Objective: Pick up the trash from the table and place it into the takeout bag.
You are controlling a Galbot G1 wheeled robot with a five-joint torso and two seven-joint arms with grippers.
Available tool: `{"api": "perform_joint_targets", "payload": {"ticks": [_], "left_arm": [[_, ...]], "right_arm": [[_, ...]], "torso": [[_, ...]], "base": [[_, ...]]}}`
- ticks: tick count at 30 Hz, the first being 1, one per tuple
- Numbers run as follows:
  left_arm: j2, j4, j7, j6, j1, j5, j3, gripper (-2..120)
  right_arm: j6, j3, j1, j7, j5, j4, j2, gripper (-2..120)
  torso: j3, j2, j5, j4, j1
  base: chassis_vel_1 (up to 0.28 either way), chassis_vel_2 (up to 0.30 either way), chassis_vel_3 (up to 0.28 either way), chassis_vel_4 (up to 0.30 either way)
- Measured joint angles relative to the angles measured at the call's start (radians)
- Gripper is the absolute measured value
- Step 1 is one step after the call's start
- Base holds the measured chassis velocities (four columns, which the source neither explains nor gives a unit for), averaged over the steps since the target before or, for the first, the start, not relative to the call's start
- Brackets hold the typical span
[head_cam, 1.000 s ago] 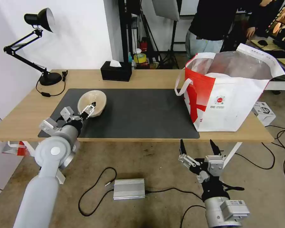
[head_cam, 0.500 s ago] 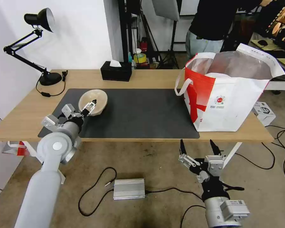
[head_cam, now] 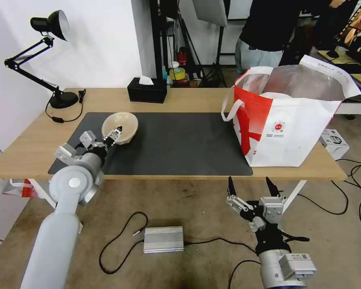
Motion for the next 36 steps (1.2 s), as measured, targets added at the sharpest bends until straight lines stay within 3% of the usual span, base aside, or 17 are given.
{"api": "perform_joint_targets", "payload": {"ticks": [5, 10, 11, 12, 15, 21, 36], "left_arm": [[-0.003, 0.004, 0.0, 0.0, -0.004, 0.004, 0.001, 45], [-0.005, 0.003, 0.0, 0.0, -0.001, 0.006, 0.001, 34], [-0.005, -0.001, 0.0, 0.0, 0.0, 0.007, 0.001, 23], [-0.005, -0.001, 0.0, 0.0, 0.0, 0.007, 0.001, 23], [-0.002, -0.01, 0.0, 0.0, 0.002, 0.007, -0.002, 7], [0.006, -0.017, -0.003, -0.001, 0.007, 0.007, -0.01, 0], [0.012, -0.03, -0.003, -0.006, 0.02, 0.007, -0.022, 0]], "right_arm": [[0.0, 0.0, 0.0, 0.0, 0.0, 0.0, 0.0, 100], [0.0, 0.0, 0.0, 0.0, 0.0, 0.0, 0.0, 100], [0.0, 0.0, 0.0, 0.0, 0.0, 0.0, 0.0, 100], [0.0, 0.0, 0.0, 0.0, 0.0, 0.0, 0.0, 100], [0.0, 0.0, 0.0, 0.0, 0.0, 0.0, 0.0, 100], [0.0, 0.0, 0.0, 0.0, 0.0, 0.0, 0.0, 100], [0.0, 0.0, 0.0, 0.0, 0.0, 0.0, 0.0, 100]], "torso": [[0.0, 0.0, 0.0, 0.0, 0.0], [0.0, 0.0, 0.0, 0.0, 0.0], [0.0, 0.0, 0.0, 0.0, 0.0], [0.0, 0.0, 0.0, 0.0, 0.0], [0.0, 0.0, 0.0, 0.0, 0.0], [0.0, 0.0, 0.0, 0.0, 0.0], [0.0, 0.0, 0.0, 0.0, 0.0]], "base": [[0.0, 0.0, 0.0, 0.0], [0.0, 0.0, 0.0, 0.0], [0.0, 0.0, 0.0, 0.0], [0.0, 0.0, 0.0, 0.0], [0.0, 0.0, 0.0, 0.0], [0.0, 0.0, 0.0, 0.0], [0.0, 0.0, 0.0, 0.0]]}}
